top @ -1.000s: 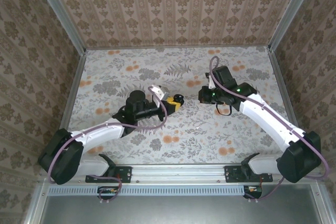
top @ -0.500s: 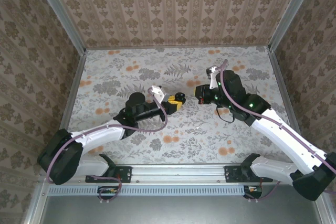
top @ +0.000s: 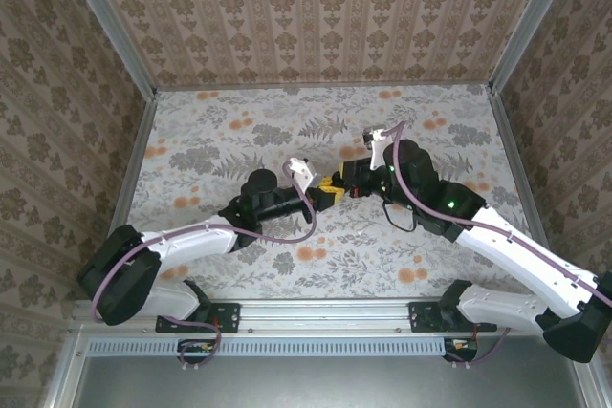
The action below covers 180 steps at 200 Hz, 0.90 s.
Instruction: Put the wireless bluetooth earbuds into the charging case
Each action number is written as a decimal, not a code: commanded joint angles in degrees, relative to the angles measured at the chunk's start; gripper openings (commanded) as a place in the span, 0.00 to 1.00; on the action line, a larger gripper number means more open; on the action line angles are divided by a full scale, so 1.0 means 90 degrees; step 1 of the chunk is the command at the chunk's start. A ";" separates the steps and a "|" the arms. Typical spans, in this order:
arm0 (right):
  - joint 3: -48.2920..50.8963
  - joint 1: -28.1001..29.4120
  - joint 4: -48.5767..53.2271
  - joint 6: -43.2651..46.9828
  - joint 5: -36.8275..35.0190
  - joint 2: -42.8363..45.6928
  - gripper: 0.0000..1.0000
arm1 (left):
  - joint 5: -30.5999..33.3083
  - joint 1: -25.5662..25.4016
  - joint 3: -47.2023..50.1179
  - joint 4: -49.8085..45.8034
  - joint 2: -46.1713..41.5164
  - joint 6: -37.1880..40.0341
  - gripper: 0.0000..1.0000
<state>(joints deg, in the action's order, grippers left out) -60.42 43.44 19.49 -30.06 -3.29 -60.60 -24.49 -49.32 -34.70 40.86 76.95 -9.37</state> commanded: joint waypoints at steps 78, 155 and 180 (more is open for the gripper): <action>0.0220 0.0260 -0.0207 0.0224 -0.0464 0.0388 0.05 | 0.0130 -0.0108 0.0020 0.0855 0.0037 0.0052 0.00; 0.0506 0.0409 -0.0850 0.0758 -0.0385 0.0547 0.04 | 0.0182 -0.0232 0.0036 0.0898 -0.0142 0.0259 0.00; 0.0586 0.0436 -0.0923 0.0896 -0.0478 0.0559 0.04 | 0.0201 -0.0242 0.0037 0.0919 -0.0199 0.0271 0.00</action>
<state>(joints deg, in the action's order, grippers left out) -56.07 46.81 13.80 -24.62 -5.87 -56.60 -23.05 -51.03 -34.89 46.61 77.10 -8.29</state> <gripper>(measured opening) 0.049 0.134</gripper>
